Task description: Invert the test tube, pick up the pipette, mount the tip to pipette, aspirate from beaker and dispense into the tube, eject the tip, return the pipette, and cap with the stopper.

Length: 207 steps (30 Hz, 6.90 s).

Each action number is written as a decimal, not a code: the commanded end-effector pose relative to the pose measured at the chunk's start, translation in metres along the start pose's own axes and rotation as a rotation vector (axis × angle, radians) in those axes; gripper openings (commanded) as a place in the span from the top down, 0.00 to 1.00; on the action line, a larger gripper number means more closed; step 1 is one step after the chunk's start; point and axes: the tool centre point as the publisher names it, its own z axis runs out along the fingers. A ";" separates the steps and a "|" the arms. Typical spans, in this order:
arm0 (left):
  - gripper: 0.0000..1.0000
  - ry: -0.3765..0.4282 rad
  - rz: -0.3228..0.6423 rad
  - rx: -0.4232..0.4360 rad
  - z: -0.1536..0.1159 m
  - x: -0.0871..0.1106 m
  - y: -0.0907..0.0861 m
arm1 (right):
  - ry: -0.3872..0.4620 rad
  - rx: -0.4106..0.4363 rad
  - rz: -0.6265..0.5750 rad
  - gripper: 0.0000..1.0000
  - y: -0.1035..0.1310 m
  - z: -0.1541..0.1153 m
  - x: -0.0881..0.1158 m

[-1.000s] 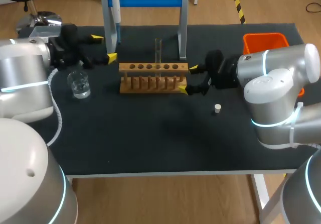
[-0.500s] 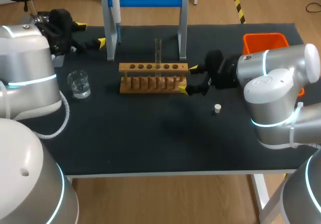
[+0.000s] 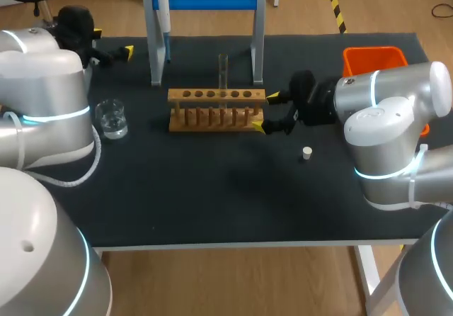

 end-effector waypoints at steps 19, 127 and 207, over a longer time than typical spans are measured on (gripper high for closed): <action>0.00 -0.179 -0.106 -0.043 -0.013 -0.065 0.071 | 0.001 0.000 0.000 0.00 0.000 -0.001 0.000; 0.52 -0.248 -0.177 -0.105 0.060 -0.186 0.119 | 0.001 0.000 0.000 0.00 0.000 -0.001 0.000; 0.83 -0.264 -0.212 -0.138 0.083 -0.203 0.130 | 0.001 0.000 0.000 0.00 0.000 -0.001 0.000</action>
